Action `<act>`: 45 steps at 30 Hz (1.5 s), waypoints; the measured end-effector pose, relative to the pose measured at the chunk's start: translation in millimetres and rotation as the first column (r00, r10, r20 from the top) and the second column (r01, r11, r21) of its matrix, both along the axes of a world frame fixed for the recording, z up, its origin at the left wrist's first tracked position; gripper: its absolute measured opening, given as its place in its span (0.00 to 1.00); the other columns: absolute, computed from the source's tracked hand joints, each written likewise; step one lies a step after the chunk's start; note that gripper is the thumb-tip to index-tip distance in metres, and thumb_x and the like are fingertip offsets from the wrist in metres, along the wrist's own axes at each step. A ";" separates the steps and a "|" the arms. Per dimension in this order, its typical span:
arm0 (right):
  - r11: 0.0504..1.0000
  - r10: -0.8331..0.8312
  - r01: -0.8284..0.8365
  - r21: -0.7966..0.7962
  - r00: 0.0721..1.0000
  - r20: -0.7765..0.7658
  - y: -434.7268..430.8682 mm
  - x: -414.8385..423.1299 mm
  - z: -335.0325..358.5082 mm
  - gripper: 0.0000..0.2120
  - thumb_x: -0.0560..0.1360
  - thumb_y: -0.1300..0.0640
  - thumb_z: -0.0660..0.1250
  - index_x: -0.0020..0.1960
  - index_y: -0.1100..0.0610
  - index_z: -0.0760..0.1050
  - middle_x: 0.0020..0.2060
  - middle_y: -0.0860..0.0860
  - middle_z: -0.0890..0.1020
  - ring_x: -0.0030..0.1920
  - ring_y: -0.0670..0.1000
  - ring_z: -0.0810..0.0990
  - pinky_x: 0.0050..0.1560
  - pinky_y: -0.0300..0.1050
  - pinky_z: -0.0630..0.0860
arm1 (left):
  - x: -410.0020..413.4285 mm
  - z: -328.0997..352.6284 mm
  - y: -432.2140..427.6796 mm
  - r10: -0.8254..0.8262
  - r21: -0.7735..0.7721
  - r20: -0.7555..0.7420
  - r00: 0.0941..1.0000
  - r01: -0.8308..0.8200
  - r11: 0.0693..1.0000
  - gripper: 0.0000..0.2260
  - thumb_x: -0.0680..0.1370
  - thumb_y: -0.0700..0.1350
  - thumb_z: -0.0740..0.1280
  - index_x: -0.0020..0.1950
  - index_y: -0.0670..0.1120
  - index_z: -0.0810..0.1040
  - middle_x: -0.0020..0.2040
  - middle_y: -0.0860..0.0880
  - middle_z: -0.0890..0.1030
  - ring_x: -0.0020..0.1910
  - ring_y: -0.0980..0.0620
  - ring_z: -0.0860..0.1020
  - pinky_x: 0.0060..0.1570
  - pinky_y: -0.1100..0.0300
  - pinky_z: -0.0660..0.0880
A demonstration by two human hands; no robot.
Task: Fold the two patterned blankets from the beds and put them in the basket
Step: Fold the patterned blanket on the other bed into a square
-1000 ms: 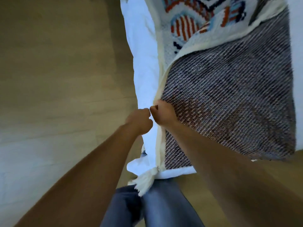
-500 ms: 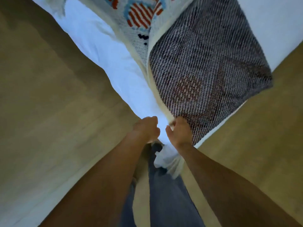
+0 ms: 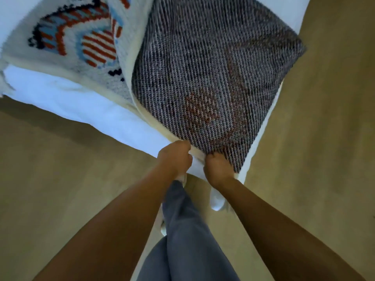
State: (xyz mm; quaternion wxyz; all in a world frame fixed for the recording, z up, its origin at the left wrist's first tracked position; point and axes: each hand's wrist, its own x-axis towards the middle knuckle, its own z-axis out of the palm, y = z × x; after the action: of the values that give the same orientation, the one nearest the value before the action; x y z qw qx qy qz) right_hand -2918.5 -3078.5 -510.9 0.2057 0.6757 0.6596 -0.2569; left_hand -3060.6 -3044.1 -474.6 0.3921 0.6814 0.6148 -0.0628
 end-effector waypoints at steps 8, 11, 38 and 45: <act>0.947 -0.072 0.029 -0.320 0.990 -0.122 118.4 -47.2 51.1 0.13 0.75 0.54 0.62 0.55 0.61 0.74 0.50 0.59 0.79 0.50 0.58 0.77 0.49 0.48 0.75 | -45.5 38.7 121.0 -0.033 0.290 -0.147 0.989 0.075 0.954 0.14 0.76 0.44 0.59 0.60 0.43 0.71 0.59 0.41 0.73 0.59 0.41 0.68 0.55 0.48 0.67; 0.978 -0.195 0.207 0.007 0.932 -0.305 173.1 -81.6 71.7 0.09 0.75 0.54 0.62 0.44 0.60 0.74 0.41 0.57 0.77 0.43 0.56 0.76 0.40 0.45 0.69 | -68.7 51.3 162.1 0.007 0.348 -0.203 0.979 0.065 0.935 0.14 0.76 0.45 0.59 0.61 0.44 0.71 0.60 0.41 0.73 0.60 0.41 0.68 0.57 0.47 0.67; 0.818 -0.262 0.525 0.237 0.705 -0.659 310.1 -330.8 64.7 0.23 0.76 0.59 0.61 0.71 0.54 0.63 0.58 0.58 0.79 0.54 0.60 0.78 0.53 0.48 0.73 | -295.4 27.9 316.2 0.606 -0.220 0.492 0.625 -0.585 0.781 0.26 0.73 0.67 0.53 0.50 0.47 0.77 0.48 0.48 0.80 0.45 0.51 0.78 0.46 0.56 0.73; 0.932 0.363 -0.342 0.123 0.885 -0.292 251.1 -378.3 42.5 0.28 0.75 0.63 0.58 0.73 0.52 0.58 0.59 0.59 0.73 0.55 0.62 0.74 0.47 0.53 0.73 | -361.2 21.3 283.7 0.672 -0.141 0.194 0.715 -0.657 0.740 0.33 0.68 0.63 0.68 0.63 0.43 0.66 0.59 0.41 0.76 0.57 0.41 0.75 0.51 0.53 0.71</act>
State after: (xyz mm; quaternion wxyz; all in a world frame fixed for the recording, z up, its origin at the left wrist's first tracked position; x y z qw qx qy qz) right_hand -3296.8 -2827.4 -468.3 0.1199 0.5026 0.8036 -0.2954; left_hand -3421.8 -2760.5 -453.2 0.4782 0.4053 0.7658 0.1434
